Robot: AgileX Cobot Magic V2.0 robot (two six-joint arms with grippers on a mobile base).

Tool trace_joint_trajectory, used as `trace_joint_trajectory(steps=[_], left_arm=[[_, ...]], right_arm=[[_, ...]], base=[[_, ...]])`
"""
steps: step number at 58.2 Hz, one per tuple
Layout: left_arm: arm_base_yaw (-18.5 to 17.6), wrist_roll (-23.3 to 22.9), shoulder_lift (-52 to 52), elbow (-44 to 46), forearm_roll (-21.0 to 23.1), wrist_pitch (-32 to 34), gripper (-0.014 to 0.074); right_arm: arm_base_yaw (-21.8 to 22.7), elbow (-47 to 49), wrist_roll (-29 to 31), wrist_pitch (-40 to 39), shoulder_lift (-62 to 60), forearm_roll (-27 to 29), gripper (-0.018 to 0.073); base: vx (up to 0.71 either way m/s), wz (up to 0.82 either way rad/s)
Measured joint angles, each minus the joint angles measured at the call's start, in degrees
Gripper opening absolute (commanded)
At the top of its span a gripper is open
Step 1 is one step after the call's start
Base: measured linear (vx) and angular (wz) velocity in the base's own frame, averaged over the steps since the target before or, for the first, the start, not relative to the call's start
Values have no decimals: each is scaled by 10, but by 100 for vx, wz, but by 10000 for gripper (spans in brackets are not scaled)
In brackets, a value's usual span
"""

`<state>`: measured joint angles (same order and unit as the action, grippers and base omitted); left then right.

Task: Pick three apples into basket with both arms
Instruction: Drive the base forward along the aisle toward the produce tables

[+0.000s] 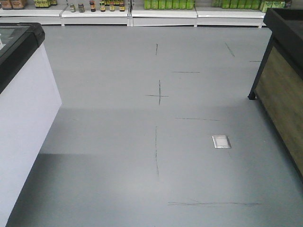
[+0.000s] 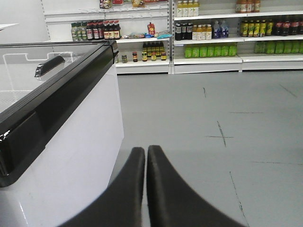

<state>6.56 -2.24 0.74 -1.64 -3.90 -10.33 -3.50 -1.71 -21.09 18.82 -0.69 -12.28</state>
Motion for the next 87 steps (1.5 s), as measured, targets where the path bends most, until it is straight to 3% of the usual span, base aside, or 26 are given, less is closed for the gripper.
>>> trace_joint_trajectory(steps=[87], left_arm=[[0, 0, 0, 0, 0, 0, -6]], right_arm=[[0, 0, 0, 0, 0, 0, -5]], base=[[9, 11]])
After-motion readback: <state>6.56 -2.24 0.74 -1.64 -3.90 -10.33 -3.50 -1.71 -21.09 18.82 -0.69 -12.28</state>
